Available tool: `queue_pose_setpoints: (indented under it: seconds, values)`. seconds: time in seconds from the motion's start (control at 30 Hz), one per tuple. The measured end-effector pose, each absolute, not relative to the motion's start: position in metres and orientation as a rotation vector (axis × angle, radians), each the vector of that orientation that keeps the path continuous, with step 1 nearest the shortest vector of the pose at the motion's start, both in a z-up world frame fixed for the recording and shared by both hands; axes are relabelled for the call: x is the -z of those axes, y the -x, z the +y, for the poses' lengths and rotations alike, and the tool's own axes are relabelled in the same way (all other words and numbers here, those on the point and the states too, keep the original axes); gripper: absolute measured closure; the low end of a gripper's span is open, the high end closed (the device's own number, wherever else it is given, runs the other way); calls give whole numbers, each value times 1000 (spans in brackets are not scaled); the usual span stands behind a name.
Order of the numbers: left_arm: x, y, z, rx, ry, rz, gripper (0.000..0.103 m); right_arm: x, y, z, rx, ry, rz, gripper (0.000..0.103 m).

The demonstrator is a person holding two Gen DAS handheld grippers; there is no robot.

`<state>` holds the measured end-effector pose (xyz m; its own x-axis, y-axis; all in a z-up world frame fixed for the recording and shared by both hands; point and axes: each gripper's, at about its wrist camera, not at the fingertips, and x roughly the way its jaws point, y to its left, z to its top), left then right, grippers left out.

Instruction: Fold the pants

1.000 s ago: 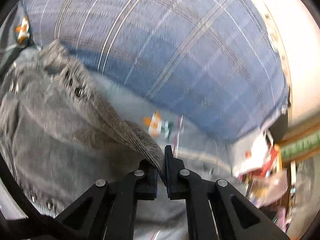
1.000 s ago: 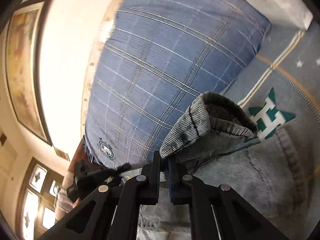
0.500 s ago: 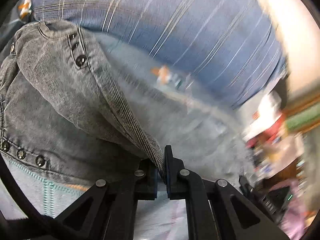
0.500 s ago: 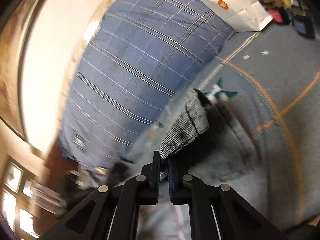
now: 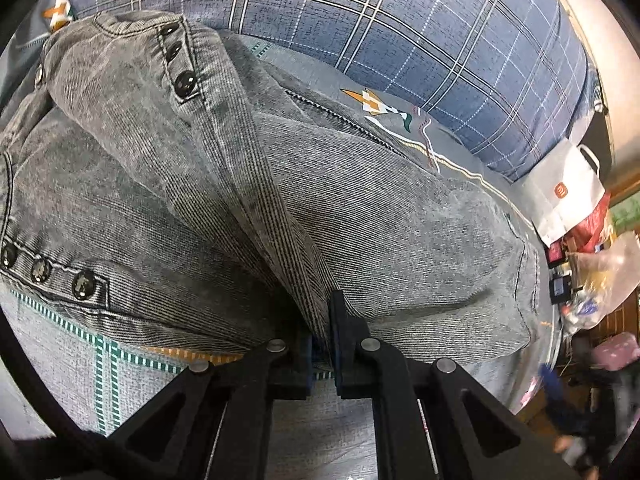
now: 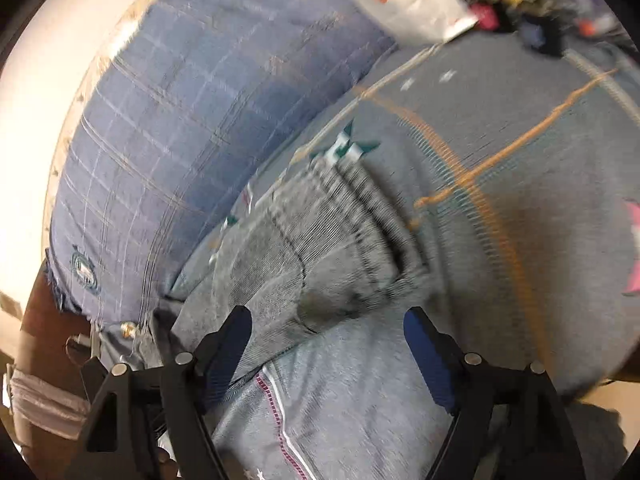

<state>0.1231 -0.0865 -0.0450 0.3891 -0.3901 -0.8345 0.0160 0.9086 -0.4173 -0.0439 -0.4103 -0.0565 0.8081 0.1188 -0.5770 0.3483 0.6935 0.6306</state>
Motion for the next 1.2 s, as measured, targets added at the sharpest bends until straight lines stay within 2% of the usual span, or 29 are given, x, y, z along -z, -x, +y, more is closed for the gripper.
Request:
queue_pose_setpoints:
  seconds: [0.17,0.3,0.33,0.37,0.4,0.43,0.63,0.67,0.7,0.73,0.97,1.03,1.1,1.13,1.2]
  values:
    - [51,-137,-98,253,332,1140,95,4,50,-430,77,-759,466,22]
    - [55,-143,-100,247,331,1139,95,-3,-33,-463,5,-755,576,26]
    - [55,-142,-100,247,327,1138,95,7,-48,-469,25,-762,603,35]
    - [55,-142,-100,248,322,1139,95,22,-65,-473,20,-782,642,51]
    - [55,-140,-100,250,316,1139,94,36,-68,-478,15,-799,672,58]
    - [55,-141,-100,250,312,1138,94,51,-75,-481,23,-812,717,63]
    - [54,-144,-102,231,307,1139,94,59,-88,-483,47,-773,780,63]
    - [54,-145,-102,229,309,1139,94,62,-93,-479,43,-748,811,66]
    - [54,-145,-102,228,308,1138,94,65,-99,-473,62,-722,838,73]
    - [54,-145,-103,228,304,1138,94,66,-101,-469,90,-698,855,89]
    - [46,-146,-104,244,276,1099,94,15,-43,-449,210,-601,691,95]
    - [54,-151,-106,239,263,1122,94,41,-54,-454,326,-576,783,95]
    - [56,-151,-104,251,274,1122,94,71,-70,-466,296,-665,894,95]
    - [55,-150,-103,264,275,1124,92,74,-67,-475,278,-727,872,95]
    - [49,-145,-97,313,283,1120,68,60,-52,-481,273,-756,770,94]
